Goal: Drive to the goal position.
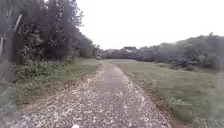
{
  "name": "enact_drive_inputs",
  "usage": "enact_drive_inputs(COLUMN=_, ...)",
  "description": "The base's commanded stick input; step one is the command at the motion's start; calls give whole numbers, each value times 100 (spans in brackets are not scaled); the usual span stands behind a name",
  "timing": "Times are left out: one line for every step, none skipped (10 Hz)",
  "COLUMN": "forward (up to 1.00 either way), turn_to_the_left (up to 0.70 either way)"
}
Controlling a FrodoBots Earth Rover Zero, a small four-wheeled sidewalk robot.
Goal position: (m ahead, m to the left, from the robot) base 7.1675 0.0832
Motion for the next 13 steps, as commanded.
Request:
enact_drive_inputs(forward=70, turn_to_the_left=0)
enact_drive_inputs(forward=70, turn_to_the_left=0)
enact_drive_inputs(forward=70, turn_to_the_left=0)
enact_drive_inputs(forward=70, turn_to_the_left=0)
enact_drive_inputs(forward=70, turn_to_the_left=0)
enact_drive_inputs(forward=70, turn_to_the_left=0)
enact_drive_inputs(forward=70, turn_to_the_left=0)
enact_drive_inputs(forward=70, turn_to_the_left=0)
enact_drive_inputs(forward=70, turn_to_the_left=0)
enact_drive_inputs(forward=70, turn_to_the_left=0)
enact_drive_inputs(forward=70, turn_to_the_left=0)
enact_drive_inputs(forward=70, turn_to_the_left=0)
enact_drive_inputs(forward=70, turn_to_the_left=0)
